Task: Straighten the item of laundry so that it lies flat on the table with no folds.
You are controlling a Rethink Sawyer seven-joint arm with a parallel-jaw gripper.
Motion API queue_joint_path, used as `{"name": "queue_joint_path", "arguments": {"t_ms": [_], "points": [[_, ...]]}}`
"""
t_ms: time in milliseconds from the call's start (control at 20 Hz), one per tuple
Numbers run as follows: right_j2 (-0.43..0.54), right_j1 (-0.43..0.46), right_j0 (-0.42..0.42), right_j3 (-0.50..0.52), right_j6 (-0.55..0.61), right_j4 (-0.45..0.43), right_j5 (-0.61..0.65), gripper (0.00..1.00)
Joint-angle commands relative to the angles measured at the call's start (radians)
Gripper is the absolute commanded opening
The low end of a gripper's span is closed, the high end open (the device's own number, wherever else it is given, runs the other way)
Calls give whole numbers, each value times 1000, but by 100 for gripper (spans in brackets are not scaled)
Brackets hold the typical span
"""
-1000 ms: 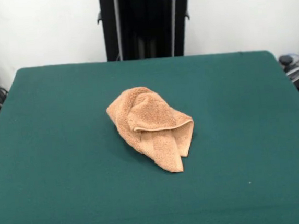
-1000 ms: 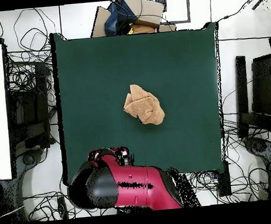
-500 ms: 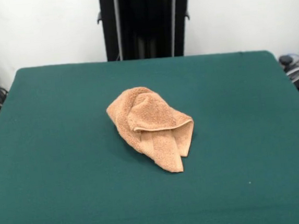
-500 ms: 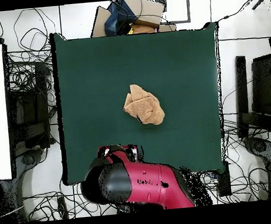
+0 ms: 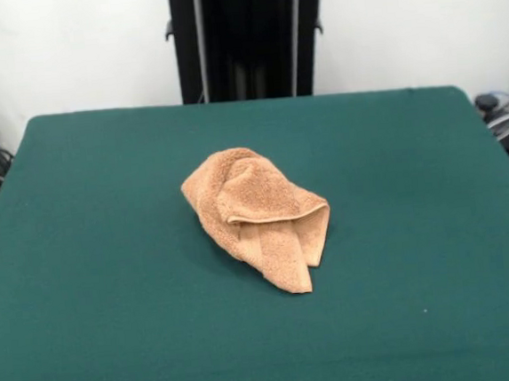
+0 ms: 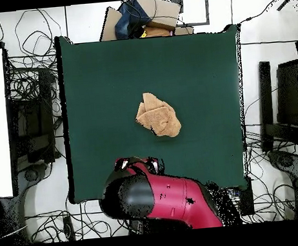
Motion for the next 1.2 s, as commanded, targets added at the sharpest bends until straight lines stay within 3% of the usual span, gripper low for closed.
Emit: {"name": "queue_joint_path", "arguments": {"t_ms": [50, 650, 1200], "points": [[50, 56, -44, -3, 27, -54, -6, 100], [47, 50, -43, 6, 62, -50, -6, 100], [22, -21, -34, 112, 57, -48, -28, 100]]}}
